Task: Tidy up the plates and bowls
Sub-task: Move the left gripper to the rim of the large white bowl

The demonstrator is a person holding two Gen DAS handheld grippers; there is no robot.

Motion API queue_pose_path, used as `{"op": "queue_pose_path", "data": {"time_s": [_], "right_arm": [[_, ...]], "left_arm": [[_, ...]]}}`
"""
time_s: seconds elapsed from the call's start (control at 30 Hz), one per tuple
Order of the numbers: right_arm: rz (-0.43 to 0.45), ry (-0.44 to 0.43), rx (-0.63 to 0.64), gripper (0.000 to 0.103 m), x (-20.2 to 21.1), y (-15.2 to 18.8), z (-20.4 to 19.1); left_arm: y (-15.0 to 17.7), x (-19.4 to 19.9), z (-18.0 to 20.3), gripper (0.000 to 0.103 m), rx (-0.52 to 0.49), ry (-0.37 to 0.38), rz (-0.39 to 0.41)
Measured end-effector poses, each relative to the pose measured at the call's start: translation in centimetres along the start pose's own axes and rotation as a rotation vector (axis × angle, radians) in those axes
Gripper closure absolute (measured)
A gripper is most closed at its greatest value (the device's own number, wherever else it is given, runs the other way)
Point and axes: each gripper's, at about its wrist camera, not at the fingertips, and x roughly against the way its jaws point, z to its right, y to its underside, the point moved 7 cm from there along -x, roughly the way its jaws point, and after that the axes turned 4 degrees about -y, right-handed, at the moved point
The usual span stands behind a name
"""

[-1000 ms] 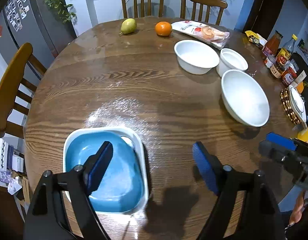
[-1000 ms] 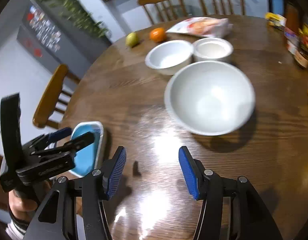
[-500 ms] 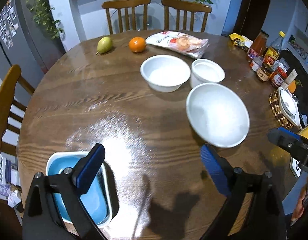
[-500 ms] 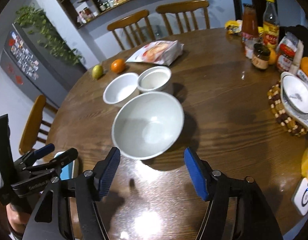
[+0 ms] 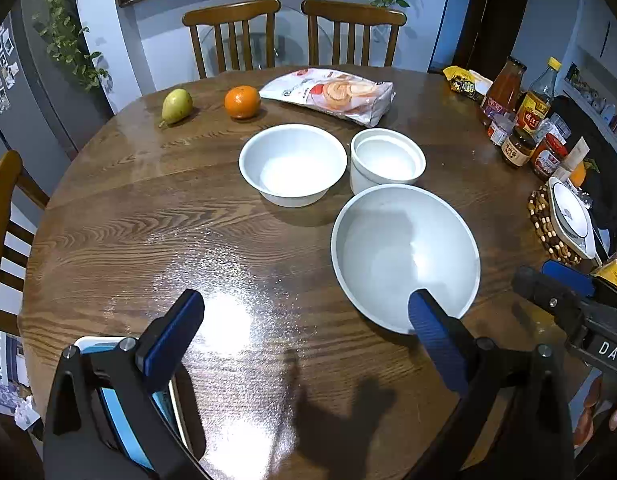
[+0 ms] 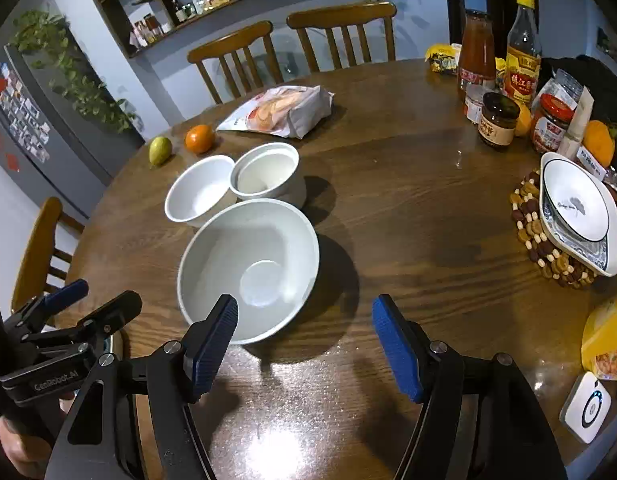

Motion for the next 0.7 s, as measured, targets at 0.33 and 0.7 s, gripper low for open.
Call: {"op": "queue_pose_path", "data": {"time_s": [0.33, 0.7], "right_arm": [[-0.043, 0.026, 0.008, 0.032, -3.0, -1.0, 0.6], [-0.08, 0.01, -0.025, 0.032, -5.8, -1.5, 2.4]], "left_arm": [[-0.3, -4.1, 0.9, 0.001, 0.022, 0.038, -0.077], [-0.7, -7.6, 1.7, 0.001, 0.012, 0.057, -0.14]]}}
